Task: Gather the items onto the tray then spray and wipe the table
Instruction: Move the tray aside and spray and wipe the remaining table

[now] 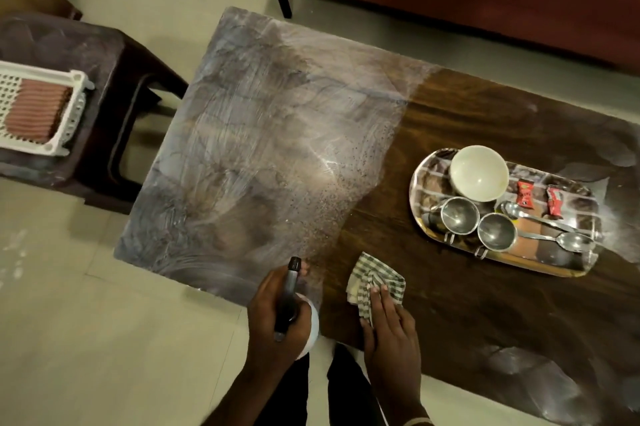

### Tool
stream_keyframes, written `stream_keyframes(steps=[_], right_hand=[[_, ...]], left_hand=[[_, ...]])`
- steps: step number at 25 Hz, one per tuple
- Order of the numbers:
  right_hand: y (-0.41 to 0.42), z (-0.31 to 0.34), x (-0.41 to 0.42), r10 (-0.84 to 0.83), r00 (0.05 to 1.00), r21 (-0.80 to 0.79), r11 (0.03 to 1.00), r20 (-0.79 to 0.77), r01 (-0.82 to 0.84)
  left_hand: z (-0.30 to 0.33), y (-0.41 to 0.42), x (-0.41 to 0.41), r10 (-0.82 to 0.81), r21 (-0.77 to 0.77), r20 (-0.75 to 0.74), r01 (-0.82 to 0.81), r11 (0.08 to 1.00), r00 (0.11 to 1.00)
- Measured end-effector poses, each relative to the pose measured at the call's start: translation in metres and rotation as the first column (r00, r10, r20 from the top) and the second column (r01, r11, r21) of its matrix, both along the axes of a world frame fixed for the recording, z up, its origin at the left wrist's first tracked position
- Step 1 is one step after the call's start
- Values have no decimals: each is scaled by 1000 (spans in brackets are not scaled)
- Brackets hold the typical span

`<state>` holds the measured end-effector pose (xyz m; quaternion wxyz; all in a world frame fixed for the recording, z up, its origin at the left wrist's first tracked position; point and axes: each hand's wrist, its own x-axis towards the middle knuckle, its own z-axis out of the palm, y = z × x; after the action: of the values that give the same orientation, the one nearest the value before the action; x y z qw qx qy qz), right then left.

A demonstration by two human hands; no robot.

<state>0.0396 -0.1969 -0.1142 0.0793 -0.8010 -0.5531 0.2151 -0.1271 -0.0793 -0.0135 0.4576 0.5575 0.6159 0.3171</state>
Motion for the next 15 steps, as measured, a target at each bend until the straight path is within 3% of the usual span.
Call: stream_keyframes(steps=[6, 9, 12, 15], right_hand=[[33, 2, 17, 73, 995, 22, 997, 64, -75], [68, 0, 15, 175, 977, 92, 978, 121, -187], [104, -1, -8, 235, 971, 85, 967, 53, -239], [90, 1, -35, 394, 917, 73, 914, 66, -398]], left_hand=[[13, -50, -29, 173, -215, -121, -196, 957, 977], [4, -64, -37, 134, -300, -113, -162, 940, 985], [-3, -70, -39, 24, -293, -131, -62, 954, 991], [5, -79, -40, 35, -341, -139, -81, 937, 990]])
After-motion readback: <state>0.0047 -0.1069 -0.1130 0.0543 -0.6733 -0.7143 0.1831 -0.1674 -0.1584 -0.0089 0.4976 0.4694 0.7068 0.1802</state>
